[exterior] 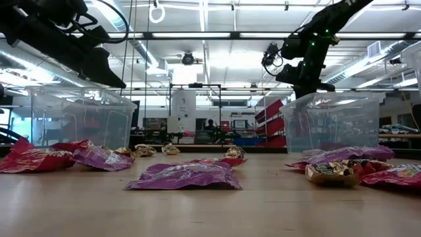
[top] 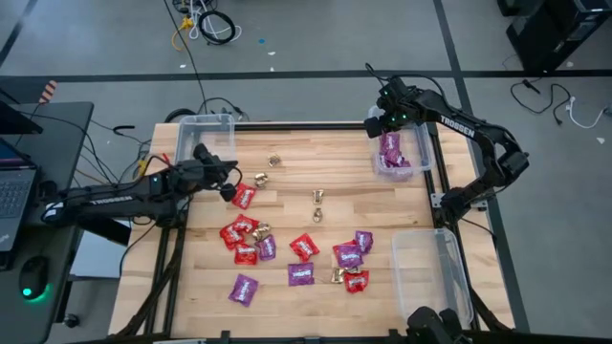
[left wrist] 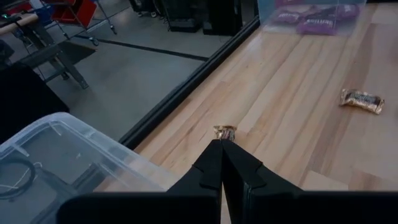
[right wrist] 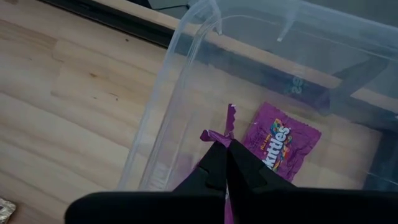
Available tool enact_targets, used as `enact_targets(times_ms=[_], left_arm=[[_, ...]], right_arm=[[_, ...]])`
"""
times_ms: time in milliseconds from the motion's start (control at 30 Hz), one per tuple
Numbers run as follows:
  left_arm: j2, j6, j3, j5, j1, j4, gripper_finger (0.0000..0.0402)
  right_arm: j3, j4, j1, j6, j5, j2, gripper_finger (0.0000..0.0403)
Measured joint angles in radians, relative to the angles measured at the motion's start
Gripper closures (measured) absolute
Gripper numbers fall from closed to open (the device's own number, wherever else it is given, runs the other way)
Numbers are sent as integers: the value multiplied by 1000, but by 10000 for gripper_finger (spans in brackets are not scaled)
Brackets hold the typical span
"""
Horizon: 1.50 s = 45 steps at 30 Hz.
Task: Sort candy
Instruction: Put the purple candy into the top right transparent bin
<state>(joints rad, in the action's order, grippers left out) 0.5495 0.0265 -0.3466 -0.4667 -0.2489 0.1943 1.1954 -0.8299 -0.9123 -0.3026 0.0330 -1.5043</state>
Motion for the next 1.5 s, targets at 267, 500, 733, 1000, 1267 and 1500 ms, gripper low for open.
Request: enact_targets(times_ms=[267, 500, 733, 1000, 1267, 1500], left_arm=[[0, 18, 0, 0, 0, -10, 393], [0, 22, 0, 0, 0, -9, 393], [0, 21, 0, 0, 0, -8, 393], [0, 21, 0, 0, 0, -8, 393], [0, -1, 0, 0, 0, -8, 393], [0, -29, 0, 0, 0, -9, 393]], right_arm=[[0, 0, 0, -13, 0, 0, 401], [0, -1, 0, -46, 0, 0, 393], [0, -1, 0, -46, 0, 0, 379], [0, -1, 0, -46, 0, 0, 366], [0, -1, 0, -38, 0, 1, 368], [0, -1, 4, -35, 0, 46, 368]])
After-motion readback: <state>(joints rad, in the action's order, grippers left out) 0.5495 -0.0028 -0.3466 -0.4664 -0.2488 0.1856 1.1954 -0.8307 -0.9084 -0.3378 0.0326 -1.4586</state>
